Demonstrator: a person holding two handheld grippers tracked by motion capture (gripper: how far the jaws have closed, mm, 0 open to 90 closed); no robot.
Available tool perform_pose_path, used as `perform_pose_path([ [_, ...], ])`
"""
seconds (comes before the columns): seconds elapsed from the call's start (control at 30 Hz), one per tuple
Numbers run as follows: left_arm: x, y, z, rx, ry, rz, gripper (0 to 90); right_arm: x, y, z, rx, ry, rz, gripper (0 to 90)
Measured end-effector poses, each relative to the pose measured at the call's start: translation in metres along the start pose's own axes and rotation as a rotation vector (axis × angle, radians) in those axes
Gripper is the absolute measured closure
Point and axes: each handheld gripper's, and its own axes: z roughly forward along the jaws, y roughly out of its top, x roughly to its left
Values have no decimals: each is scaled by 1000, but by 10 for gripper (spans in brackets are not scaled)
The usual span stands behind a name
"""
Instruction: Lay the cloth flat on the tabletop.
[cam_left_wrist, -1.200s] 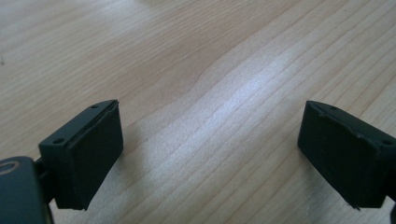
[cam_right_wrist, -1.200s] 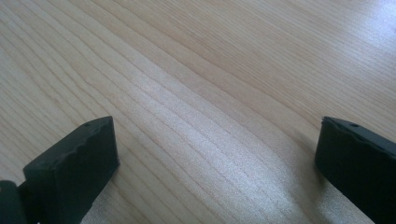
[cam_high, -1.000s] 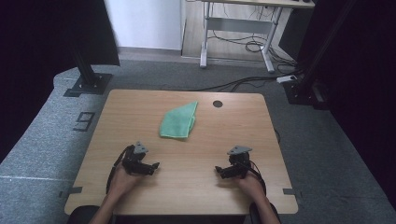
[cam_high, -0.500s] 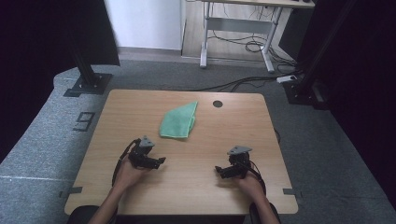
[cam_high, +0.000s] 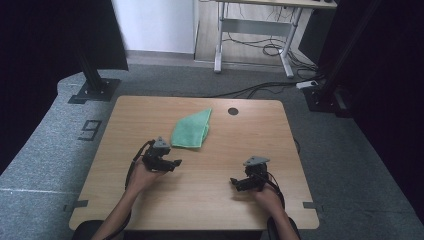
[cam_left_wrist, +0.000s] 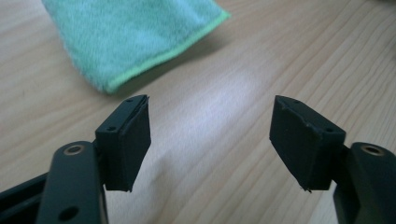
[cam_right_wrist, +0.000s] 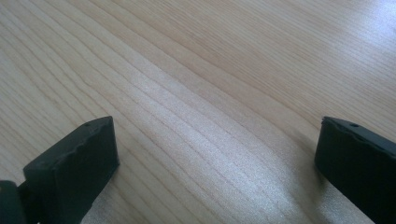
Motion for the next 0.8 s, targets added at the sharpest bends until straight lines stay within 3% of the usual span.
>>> perform_pose_path([
  [0.4, -5, 28, 18, -4, -48, 31, 413, 0, 0, 0, 0, 0, -1, 0],
  [0.8, -10, 59, 43, 10, -61, 59, 470, 0, 0, 0, 0, 0, 0, 0],
])
